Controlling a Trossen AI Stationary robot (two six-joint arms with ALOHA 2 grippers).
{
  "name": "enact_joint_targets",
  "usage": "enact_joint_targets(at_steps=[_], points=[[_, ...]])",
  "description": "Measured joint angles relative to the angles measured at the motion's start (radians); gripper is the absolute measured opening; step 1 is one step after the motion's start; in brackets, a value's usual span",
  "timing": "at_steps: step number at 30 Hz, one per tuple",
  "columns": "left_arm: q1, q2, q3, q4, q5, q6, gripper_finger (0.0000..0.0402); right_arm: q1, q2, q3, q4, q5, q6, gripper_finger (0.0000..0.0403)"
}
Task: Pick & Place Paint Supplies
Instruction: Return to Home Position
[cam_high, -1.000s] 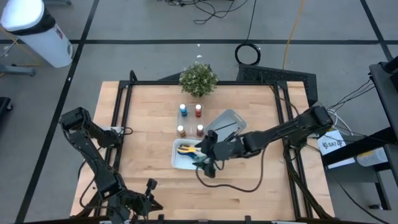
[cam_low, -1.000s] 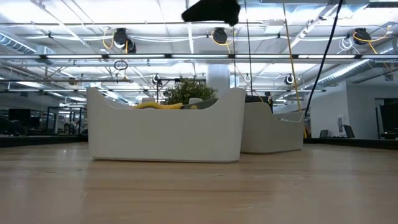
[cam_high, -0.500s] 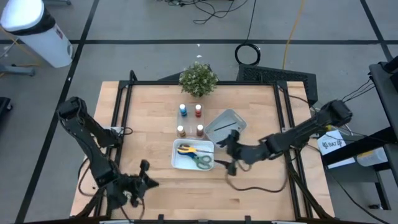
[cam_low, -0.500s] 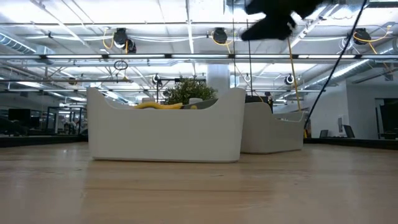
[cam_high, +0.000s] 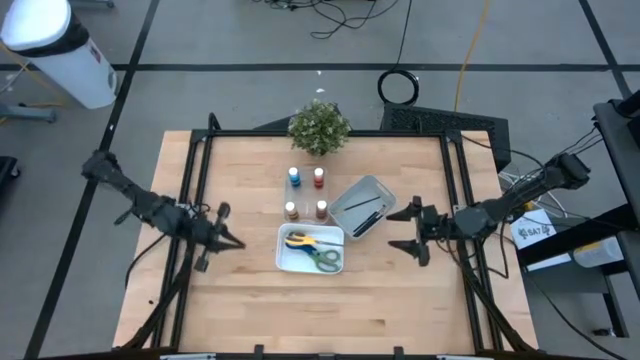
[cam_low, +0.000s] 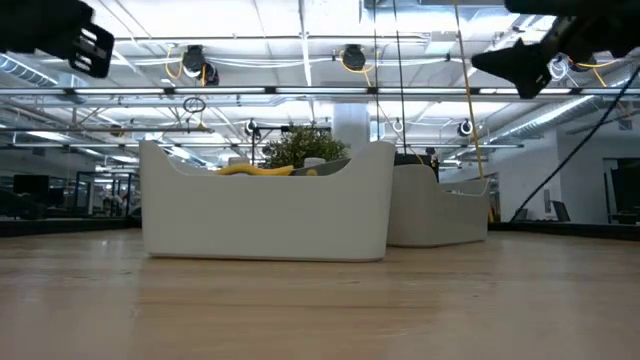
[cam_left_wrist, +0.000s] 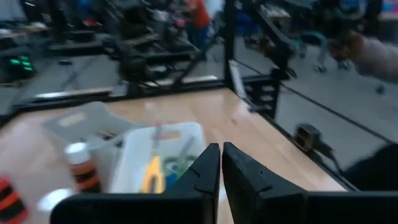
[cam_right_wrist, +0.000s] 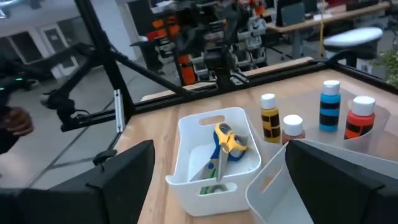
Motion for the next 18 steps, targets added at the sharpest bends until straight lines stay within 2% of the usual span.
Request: enact_joint_targets(at_steps=[4,10,14,18], points=[[0.133,-0.114,-0.052,-0.044,0.081,-0.021,0.0031,0.012,-0.079,-0.064,0.035,0.004,-0.052,0.0342],[0.346,-0.223,-0.077,-0.042,0.314,0.017,0.0031,0.011,-0.139,-0.139,0.113,0.031,-0.143,0.0345],[0.47,-0.26,-0.077,-0.112,0.399,0.003,0.0031,0.011,-0.165,-0.178,0.147,0.031,-0.195,0.0344],[0.566,-0.264,-0.078,-0.18,0.441,-0.04,0.0031,0.011,-0.193,-0.228,0.16,0.027,-0.22,0.0342]])
